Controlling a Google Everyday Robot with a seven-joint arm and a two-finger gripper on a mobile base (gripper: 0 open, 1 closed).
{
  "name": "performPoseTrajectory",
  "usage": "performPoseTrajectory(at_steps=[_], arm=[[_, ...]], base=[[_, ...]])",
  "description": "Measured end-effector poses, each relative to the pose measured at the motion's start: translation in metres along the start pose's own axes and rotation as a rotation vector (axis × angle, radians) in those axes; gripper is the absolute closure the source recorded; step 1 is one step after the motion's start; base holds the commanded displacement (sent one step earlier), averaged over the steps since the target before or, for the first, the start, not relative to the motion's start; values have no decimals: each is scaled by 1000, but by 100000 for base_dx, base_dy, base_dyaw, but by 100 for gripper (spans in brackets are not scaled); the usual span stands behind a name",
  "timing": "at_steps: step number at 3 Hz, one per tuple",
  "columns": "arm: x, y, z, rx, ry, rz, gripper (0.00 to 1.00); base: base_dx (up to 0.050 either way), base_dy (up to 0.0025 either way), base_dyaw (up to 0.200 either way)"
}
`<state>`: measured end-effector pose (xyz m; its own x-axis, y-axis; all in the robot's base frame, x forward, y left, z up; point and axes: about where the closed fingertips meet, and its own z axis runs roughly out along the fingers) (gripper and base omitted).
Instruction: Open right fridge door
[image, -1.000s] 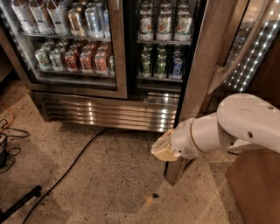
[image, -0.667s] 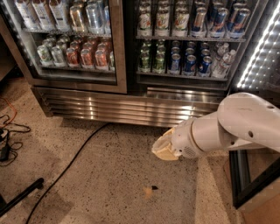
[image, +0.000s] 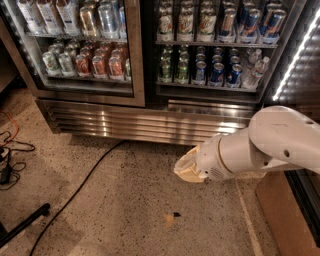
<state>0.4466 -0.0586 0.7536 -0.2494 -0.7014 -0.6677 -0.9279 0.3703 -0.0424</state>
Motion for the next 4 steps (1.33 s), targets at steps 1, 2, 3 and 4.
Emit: performPoseTrajectory(at_steps=[1, 2, 3, 4], arm=[[0, 0, 0, 0, 0, 0, 58], [0, 0, 0, 0, 0, 0, 35], [0, 0, 0, 0, 0, 0, 11], [0, 0, 0, 0, 0, 0, 0]], base=[[0, 0, 0], [0, 0, 0], [0, 0, 0], [0, 0, 0]])
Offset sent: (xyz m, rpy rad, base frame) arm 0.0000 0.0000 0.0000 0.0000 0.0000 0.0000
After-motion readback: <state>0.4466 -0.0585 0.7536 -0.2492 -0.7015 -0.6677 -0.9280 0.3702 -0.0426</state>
